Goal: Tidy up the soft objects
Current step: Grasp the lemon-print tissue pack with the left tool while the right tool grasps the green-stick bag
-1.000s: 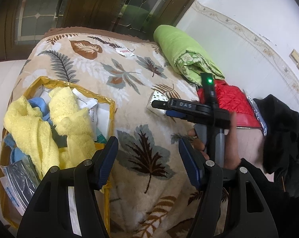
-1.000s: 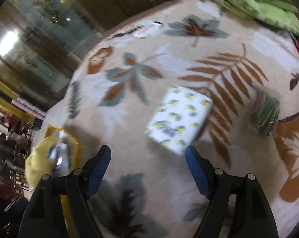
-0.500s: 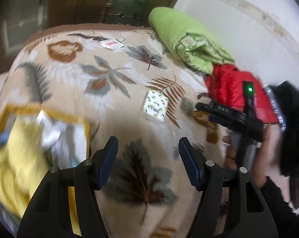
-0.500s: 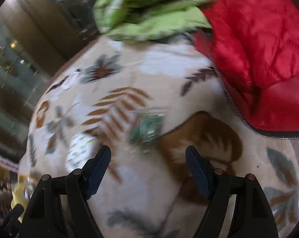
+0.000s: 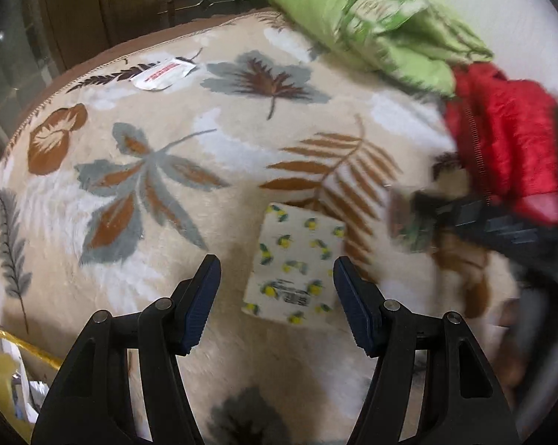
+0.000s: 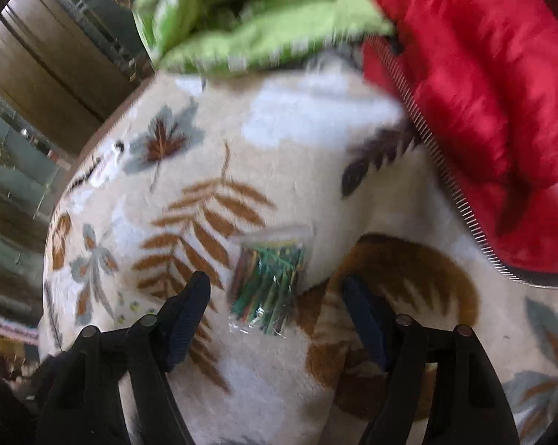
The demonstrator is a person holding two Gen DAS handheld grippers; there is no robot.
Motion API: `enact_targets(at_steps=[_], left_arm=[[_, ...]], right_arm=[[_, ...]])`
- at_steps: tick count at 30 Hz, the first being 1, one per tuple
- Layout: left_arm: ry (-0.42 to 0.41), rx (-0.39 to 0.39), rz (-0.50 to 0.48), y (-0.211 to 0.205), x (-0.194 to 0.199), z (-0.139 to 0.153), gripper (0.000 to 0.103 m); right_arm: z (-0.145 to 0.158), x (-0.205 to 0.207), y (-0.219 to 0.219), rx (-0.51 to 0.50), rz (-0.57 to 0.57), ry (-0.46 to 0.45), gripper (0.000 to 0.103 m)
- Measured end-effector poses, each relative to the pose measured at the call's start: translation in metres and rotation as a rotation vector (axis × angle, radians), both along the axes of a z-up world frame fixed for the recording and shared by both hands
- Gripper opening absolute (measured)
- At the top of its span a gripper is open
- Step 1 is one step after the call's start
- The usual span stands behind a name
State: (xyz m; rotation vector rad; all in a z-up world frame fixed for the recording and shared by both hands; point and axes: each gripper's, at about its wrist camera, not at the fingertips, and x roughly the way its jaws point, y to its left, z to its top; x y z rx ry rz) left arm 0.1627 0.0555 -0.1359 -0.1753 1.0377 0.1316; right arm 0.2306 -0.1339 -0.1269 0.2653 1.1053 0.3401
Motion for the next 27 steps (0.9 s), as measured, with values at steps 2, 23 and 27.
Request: enact_targets(at_steps=[2, 23, 27], left_arm=[[0.011, -0.014, 0.011, 0.005, 0.0, -0.007, 0.064], [0.044, -0.122, -0.042, -0.007, -0.003, -0.018, 0.027], [0.022, -0.192, -0.056, -0.013, -0.047, -0.016, 0.024]], right_arm=[[0.009, -0.005, 0.002, 0.027, 0.01, -0.029, 0.074], [-0.026, -0.008, 0.008, -0.142, 0.075, 0.049, 0.018], [-0.025, -0.045, 0.005, -0.099, 0.121, 0.035, 0.018]])
